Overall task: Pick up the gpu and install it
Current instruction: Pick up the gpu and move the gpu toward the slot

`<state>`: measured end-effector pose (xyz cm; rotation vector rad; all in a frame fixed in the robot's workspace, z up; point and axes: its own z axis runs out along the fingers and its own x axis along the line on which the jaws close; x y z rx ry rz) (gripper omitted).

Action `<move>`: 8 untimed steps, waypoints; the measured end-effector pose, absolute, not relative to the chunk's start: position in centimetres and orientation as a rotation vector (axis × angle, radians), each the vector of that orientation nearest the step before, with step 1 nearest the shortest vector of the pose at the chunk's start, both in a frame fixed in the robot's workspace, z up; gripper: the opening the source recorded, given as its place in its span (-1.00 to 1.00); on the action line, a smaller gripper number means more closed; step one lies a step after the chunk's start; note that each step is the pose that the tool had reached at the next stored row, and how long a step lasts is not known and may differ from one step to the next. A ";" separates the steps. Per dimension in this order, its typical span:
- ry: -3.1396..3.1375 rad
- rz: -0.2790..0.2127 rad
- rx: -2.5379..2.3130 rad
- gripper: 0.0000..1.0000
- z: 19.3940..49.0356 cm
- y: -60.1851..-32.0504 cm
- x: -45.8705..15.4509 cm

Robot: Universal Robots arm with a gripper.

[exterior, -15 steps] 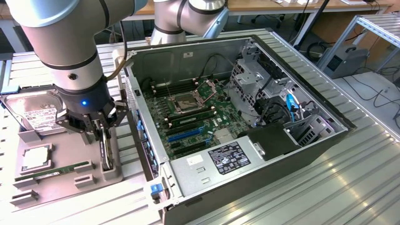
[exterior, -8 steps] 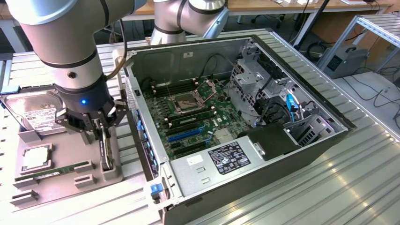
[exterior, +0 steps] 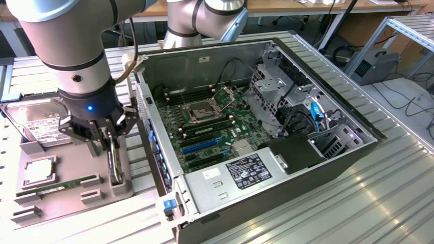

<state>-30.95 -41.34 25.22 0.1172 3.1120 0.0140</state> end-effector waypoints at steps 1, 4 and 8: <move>3.112 0.014 0.117 -0.47 25.3 -41.3 -30.9; 3.112 0.014 0.117 -0.47 25.4 -41.3 -30.9; 3.112 0.014 0.117 -0.47 25.5 -41.3 -30.9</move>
